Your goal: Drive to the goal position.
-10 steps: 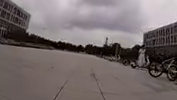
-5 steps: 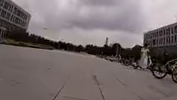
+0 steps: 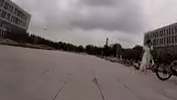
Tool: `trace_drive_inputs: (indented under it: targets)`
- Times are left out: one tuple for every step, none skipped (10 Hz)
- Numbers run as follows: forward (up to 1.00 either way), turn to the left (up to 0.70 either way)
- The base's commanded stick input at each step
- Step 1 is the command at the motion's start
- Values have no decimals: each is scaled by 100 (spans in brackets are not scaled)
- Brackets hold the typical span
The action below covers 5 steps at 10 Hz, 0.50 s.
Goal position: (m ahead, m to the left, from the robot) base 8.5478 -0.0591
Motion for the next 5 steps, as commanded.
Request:
trace_drive_inputs:
  targets:
    - [50,0]
    - [50,0]
    - [50,0]
    - [50,0]
    - [50,0]
